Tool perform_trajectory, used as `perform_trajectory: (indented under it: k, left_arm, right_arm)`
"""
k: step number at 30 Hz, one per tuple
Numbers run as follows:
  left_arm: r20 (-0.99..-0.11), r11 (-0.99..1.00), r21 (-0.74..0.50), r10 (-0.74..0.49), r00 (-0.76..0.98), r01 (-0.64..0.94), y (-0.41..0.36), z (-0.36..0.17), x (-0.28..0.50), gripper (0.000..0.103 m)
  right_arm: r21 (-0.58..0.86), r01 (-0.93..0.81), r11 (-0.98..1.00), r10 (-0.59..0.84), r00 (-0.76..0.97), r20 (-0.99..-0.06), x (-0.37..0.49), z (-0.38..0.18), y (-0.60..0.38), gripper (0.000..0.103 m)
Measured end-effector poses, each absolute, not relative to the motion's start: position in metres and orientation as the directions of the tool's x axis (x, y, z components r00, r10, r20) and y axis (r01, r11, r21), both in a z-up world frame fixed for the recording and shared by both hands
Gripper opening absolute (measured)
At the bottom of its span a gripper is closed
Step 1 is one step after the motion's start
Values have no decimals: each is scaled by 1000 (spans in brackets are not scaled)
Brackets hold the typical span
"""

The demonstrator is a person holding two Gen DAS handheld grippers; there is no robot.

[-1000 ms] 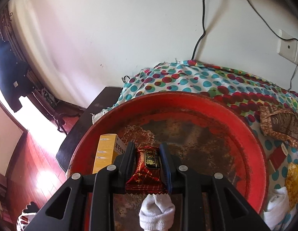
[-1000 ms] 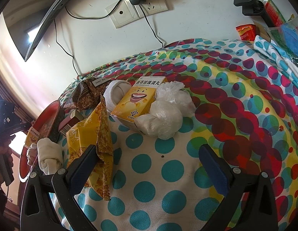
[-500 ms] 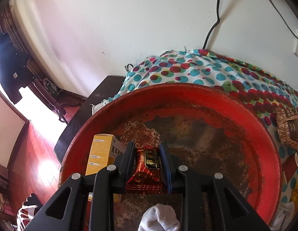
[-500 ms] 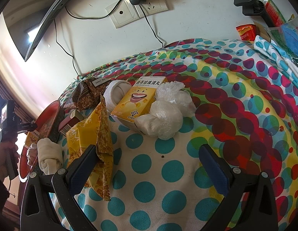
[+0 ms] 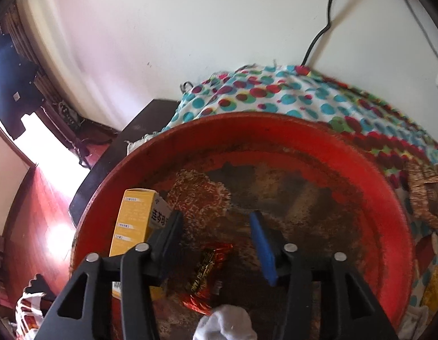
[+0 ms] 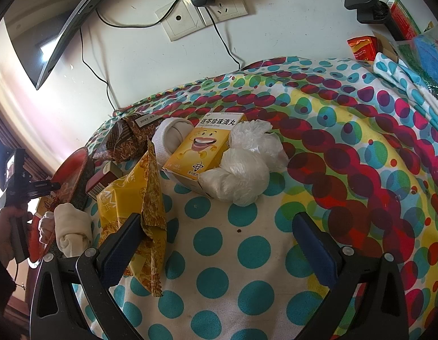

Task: Organize objects
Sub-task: 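Carry the chocolate bar into the red tray and release it with the left gripper, then grasp the yellow snack bag with the right gripper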

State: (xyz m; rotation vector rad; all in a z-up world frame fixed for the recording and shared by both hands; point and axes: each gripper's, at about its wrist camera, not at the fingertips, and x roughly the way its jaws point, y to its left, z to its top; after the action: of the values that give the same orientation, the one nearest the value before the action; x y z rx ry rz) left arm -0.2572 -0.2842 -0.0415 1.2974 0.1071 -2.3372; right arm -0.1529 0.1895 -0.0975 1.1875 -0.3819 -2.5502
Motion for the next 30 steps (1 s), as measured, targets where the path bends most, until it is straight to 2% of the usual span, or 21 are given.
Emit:
perform_trajectory:
  k: [9,12,16,17,19,21,24,25,28,29,30]
  left_arm:
    - [-686,-956,134,-278,-672,259,-216,1,-171,61]
    - [-671,-969,124,-240,-702,213,-196,-2,-138,61]
    - [-679,-983,59,-167,-715,174,-177,-10,-103,61]
    - [-687,-986,42,-145,-712,160,-173,-13,-96,61]
    - [-691,-987,37,-137,-710,154,-168,-18,-85,61]
    - [-684,-988,20,-126,-718,154,-163,-22,-70,61]
    - [-688,-989,2,-107,-718,145,-159,-30,-50,61]
    - [-687,-990,-3,-102,-719,143,-158,-32,-45,61]
    - [-699,-988,-33,-84,-711,149,-158,-44,-37,61]
    - [-702,-987,-44,-79,-707,154,-159,-47,-34,61]
    - [-704,-986,-54,-75,-706,159,-160,-48,-31,61]
  right_arm:
    - [361,101,-927,-340,-634,-695,-161,-97,203,102]
    - [317,57,-947,-279,-637,-719,-171,-96,209,102]
    - [326,47,-944,-277,-650,-708,-172,-90,216,102]
    - [306,56,-950,-268,-643,-717,-174,-90,213,98]
    - [339,102,-935,-326,-621,-713,-173,-90,209,73]
    - [324,129,-937,-328,-646,-690,-159,-80,205,74]
    - [274,219,-937,-349,-664,-662,-135,-69,192,94]
    - [247,238,-939,-343,-656,-673,-129,-69,184,96]
    - [249,265,-932,-362,-603,-711,-127,-81,167,95]
    - [279,252,-927,-375,-583,-720,-129,-86,166,93]
    - [321,243,-915,-403,-565,-720,-132,-91,167,86]
